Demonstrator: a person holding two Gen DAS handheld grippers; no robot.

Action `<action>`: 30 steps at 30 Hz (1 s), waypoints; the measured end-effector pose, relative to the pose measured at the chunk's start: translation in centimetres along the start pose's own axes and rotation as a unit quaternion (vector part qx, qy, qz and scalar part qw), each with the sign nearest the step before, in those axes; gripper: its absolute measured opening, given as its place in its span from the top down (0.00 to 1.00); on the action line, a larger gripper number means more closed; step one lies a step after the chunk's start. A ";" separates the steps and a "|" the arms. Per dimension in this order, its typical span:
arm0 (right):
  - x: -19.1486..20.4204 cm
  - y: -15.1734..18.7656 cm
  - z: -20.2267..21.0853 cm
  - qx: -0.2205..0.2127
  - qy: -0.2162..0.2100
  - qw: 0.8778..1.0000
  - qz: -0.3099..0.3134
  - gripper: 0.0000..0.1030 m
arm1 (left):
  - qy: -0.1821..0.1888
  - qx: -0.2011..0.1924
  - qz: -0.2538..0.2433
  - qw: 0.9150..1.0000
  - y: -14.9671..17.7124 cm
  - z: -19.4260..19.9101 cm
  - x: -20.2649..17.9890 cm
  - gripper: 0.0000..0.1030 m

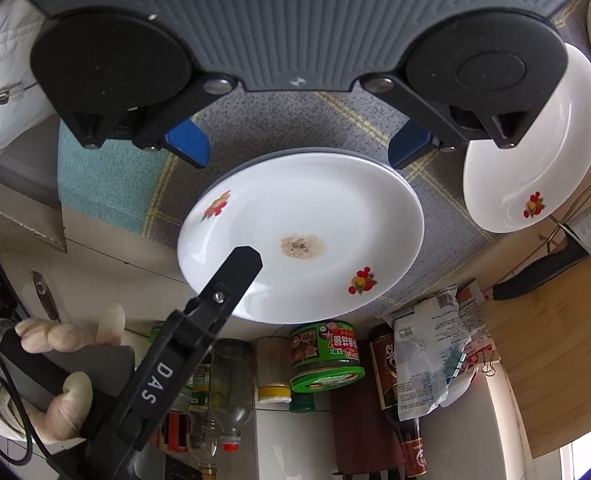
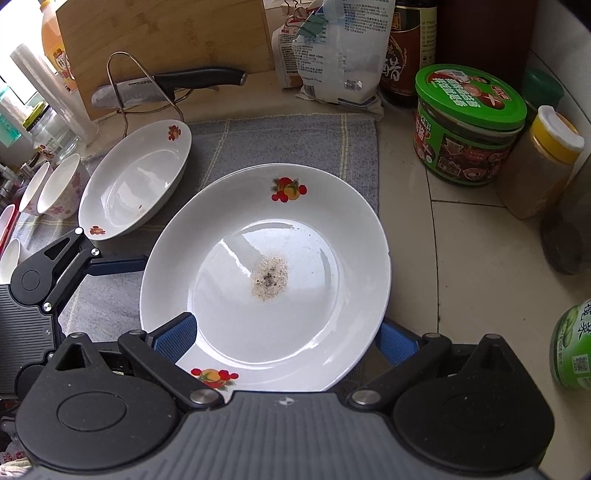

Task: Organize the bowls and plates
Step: 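Lift the two nested plates with the right gripper and carry them, then lower the plate stack onto the mat and open the right gripper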

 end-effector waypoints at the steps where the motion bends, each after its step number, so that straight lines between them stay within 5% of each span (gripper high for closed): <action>1: 0.2 0.0 0.2 -0.006 0.006 1.000 0.008 0.00 | -0.001 -0.002 0.002 1.000 0.0 0.1 0.0 0.01; 11: 3.7 0.5 1.2 -0.081 0.050 0.993 0.073 0.00 | -0.050 -0.055 0.089 0.993 0.9 4.3 1.4 0.01; 24: 11.5 0.1 -0.1 -0.127 0.060 0.986 0.084 0.00 | -0.180 -0.076 0.213 0.957 7.0 11.6 7.9 0.01; 30: 15.6 1.1 -0.4 -0.139 0.075 0.985 0.073 0.00 | -0.174 -0.074 0.201 0.961 9.4 13.4 9.6 0.01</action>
Point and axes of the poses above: each gripper's, at about its wrist camera, not at the fingertips, and z roughly against the way its jaws point, x to its left, y to its underside, the point moved 2 cm from there along -z, roughly the way its jaws point, and after that the axes turned 6 degrees about z, right-handed, at the moved point
